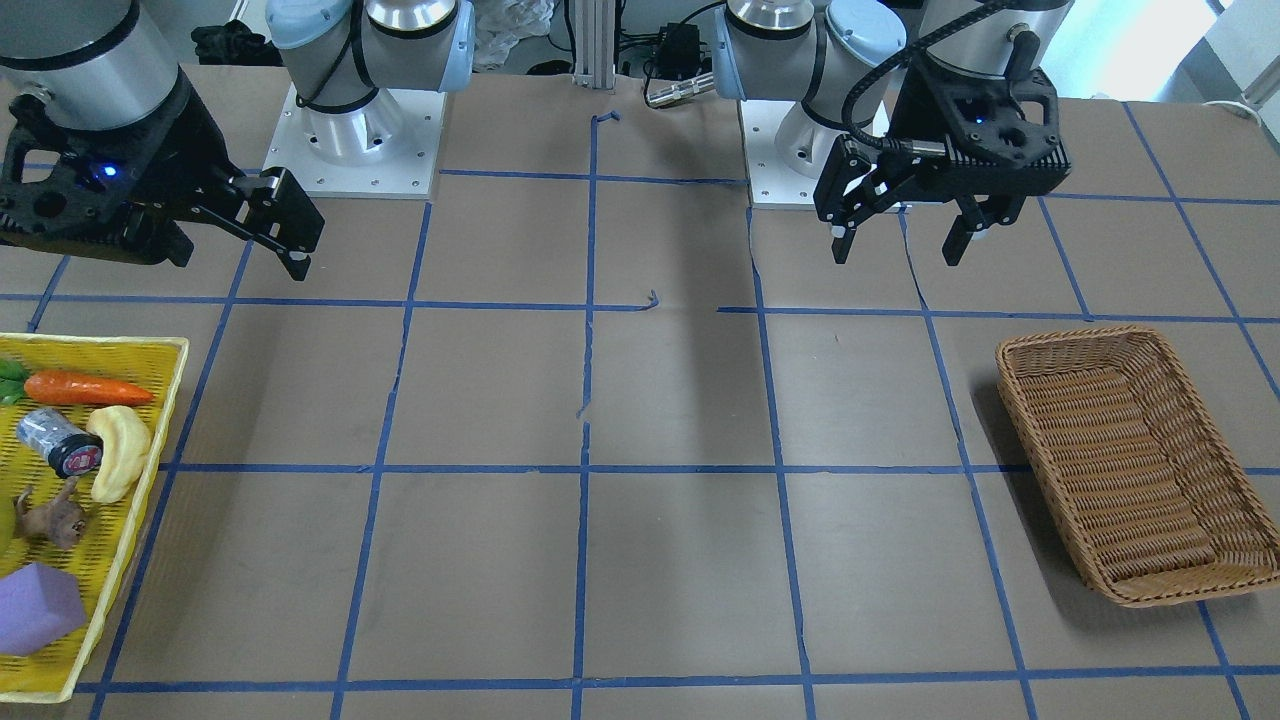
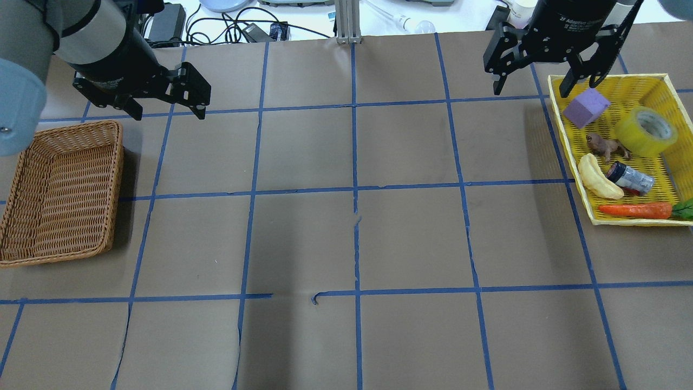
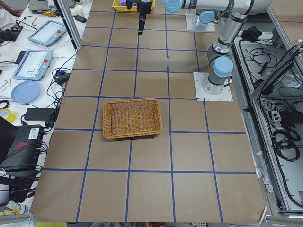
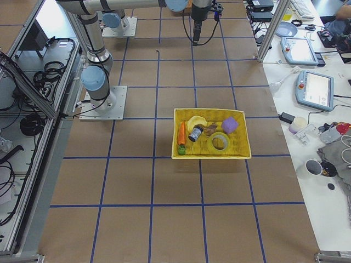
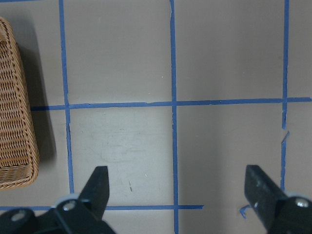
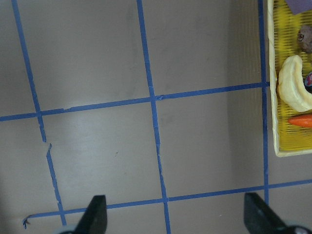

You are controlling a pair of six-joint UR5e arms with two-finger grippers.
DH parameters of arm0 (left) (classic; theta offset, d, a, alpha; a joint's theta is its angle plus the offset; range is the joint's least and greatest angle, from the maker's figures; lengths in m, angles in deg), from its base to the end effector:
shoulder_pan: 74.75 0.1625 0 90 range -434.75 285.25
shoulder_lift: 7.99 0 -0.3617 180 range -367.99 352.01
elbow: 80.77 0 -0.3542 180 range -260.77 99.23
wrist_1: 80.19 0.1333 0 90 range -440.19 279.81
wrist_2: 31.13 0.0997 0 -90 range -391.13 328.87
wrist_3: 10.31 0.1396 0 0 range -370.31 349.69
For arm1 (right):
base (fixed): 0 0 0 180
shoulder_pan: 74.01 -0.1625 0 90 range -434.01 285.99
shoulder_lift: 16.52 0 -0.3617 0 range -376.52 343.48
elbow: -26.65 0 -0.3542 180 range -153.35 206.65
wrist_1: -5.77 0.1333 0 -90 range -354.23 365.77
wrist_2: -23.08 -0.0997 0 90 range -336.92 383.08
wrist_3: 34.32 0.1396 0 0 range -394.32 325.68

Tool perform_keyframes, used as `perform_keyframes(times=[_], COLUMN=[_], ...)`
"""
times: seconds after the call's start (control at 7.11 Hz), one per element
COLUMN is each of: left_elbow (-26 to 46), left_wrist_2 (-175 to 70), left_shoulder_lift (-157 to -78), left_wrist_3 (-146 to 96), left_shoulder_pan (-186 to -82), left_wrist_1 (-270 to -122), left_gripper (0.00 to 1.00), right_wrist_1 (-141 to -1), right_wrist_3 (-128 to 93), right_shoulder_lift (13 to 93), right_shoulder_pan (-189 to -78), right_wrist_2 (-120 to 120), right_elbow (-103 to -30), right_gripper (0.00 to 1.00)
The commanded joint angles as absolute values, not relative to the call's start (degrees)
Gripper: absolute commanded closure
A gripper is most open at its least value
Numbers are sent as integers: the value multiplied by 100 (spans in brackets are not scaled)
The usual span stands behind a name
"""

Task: Transfer tape with both arms

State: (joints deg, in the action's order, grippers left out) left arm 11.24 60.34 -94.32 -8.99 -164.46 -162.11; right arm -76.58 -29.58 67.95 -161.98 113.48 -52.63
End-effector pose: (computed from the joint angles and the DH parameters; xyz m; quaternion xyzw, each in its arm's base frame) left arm -0.1274 -0.4534 0.4130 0.0079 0.9963 -0.0847 0.0140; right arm 0.1152 -0.4856 0.4108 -0.0590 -0.9980 -0.0214 0.0040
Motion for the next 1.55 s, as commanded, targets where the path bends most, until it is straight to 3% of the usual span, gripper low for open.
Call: perform_keyframes(times=[0.0,1.41], left_elbow=[1099,1160], left_wrist_2=[6036,6036], left_shoulder_lift=[-9413,-9422], left_wrist_3=[-899,-899], left_shoulder_pan=[-16449,-16449], left_wrist_1=[-16211,-16167], left_gripper=[0,0], right_wrist_1=[-7885,-8221], right_wrist_3=[-2958,-2949], right_shoulder_lift=[6777,6759], right_shoulder_pan=[-16190,-16155], right_wrist_2=[11360,11281], right_elbow=[-5254,-5254], right_gripper=[0,0])
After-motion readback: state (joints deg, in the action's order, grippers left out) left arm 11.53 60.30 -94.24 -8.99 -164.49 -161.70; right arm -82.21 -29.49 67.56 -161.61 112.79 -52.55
